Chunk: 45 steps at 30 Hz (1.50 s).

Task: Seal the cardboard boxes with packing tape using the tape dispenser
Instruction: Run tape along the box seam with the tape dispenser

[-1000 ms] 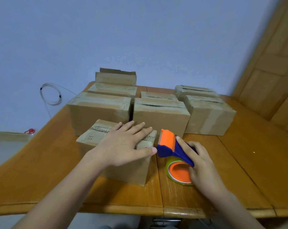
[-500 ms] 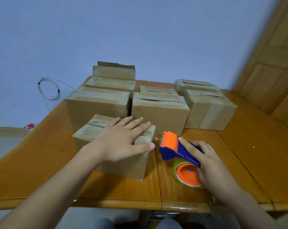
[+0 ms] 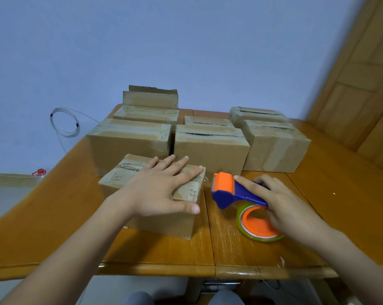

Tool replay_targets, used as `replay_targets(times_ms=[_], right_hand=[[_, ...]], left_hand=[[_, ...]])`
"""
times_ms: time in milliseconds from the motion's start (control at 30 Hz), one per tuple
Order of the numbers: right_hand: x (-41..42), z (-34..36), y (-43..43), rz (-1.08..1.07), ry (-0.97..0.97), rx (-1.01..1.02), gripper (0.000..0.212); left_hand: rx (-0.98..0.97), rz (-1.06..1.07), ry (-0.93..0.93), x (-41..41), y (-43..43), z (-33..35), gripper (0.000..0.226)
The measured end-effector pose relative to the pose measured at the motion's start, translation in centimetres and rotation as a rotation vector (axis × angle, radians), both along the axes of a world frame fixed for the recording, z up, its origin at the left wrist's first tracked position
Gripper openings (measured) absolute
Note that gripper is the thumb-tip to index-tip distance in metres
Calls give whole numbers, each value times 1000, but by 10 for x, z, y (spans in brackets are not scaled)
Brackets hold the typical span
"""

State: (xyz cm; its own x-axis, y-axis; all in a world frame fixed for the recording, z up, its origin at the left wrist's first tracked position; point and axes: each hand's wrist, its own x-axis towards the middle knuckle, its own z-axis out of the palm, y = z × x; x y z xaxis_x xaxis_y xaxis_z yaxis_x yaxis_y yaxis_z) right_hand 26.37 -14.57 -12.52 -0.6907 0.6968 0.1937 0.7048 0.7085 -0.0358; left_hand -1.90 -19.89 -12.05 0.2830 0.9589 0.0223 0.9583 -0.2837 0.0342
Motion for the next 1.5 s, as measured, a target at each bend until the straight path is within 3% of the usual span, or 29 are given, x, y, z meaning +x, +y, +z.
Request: replay_targets(times_ms=[100, 267, 467, 767, 1033, 1200, 1500], right_hand=[[9, -1, 5, 12, 108, -10, 97], [9, 11, 8, 8, 114, 55, 99], [10, 30, 18, 33, 225, 86, 104], [5, -2, 11, 18, 62, 115, 91], [-9, -16, 15, 64, 11, 143, 95], [-1, -16, 15, 55, 73, 63, 85], [3, -22, 8, 21, 105, 39, 93]], left_hand=[[15, -6, 7, 0, -1, -1, 92], [32, -21, 0, -2, -3, -2, 92], [15, -27, -137, -6, -3, -1, 88], [11, -17, -125, -2, -5, 2, 65], [0, -21, -117, -3, -1, 0, 58], [-12, -14, -99, -2, -2, 3, 55], [-10, -11, -96, -3, 0, 2, 53]])
